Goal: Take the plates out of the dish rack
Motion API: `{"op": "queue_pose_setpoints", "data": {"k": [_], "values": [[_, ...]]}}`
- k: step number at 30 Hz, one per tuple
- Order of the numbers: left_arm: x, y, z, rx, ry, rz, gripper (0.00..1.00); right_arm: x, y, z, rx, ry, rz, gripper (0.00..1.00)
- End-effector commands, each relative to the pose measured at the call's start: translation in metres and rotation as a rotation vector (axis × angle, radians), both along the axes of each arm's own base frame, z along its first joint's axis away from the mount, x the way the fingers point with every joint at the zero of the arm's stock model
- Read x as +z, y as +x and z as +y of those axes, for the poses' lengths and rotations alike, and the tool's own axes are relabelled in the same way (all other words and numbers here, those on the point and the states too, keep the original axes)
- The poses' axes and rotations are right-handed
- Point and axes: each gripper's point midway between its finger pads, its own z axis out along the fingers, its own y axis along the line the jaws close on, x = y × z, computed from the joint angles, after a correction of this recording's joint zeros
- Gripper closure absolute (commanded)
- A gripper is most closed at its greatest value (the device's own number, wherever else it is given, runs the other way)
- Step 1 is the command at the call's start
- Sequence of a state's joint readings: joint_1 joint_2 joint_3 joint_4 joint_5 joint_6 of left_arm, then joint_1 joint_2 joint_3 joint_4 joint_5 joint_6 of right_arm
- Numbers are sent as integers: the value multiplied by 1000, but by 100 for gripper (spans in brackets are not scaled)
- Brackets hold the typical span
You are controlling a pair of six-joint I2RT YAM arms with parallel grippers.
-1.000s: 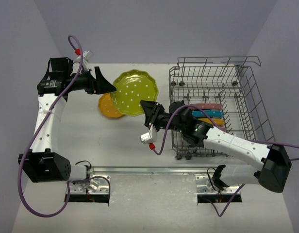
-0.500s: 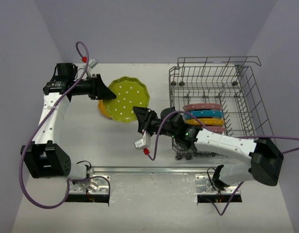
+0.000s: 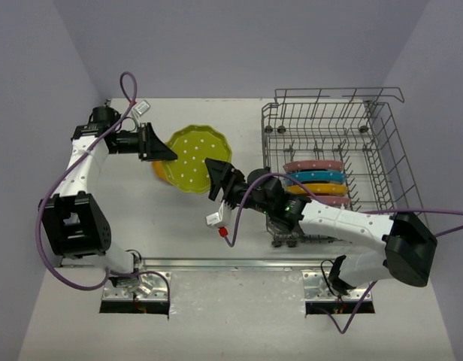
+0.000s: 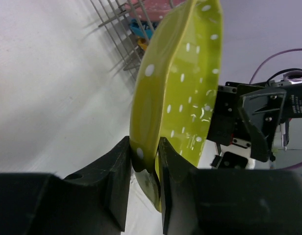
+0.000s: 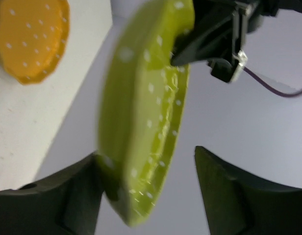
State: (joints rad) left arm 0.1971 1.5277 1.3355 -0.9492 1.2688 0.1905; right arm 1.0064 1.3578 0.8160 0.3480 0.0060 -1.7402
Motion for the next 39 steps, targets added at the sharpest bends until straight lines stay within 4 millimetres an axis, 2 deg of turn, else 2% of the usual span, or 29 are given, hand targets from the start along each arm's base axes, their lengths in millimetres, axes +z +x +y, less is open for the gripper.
{"op": "queue_pose_setpoints", "data": {"k": [1, 7, 13, 20, 22, 25, 29, 33, 39], "values": [[7, 13, 22, 21, -94, -43, 100, 76, 15, -7, -89, 194, -125, 20], [-2, 46, 67, 162, -87, -33, 100, 59, 24, -12, -145, 154, -114, 1], [-35, 84, 100, 344, 65, -14, 100, 63, 36, -19, -220, 181, -51, 1], [-76, 123, 132, 489, 175, 28, 100, 84, 58, -50, -384, 259, 118, 1], [-83, 128, 134, 490, 175, 40, 100, 90, 63, -61, -419, 281, 142, 1], [-94, 138, 136, 490, 170, 56, 100, 96, 77, -91, -501, 315, 179, 1], [-108, 147, 131, 472, 163, 76, 100, 99, 83, -119, -574, 366, 246, 1], [-120, 155, 121, 452, 172, 84, 100, 108, 87, -144, -641, 432, 301, 1], [-136, 163, 101, 439, 229, 93, 99, 108, 91, -181, -734, 508, 406, 1]]}}
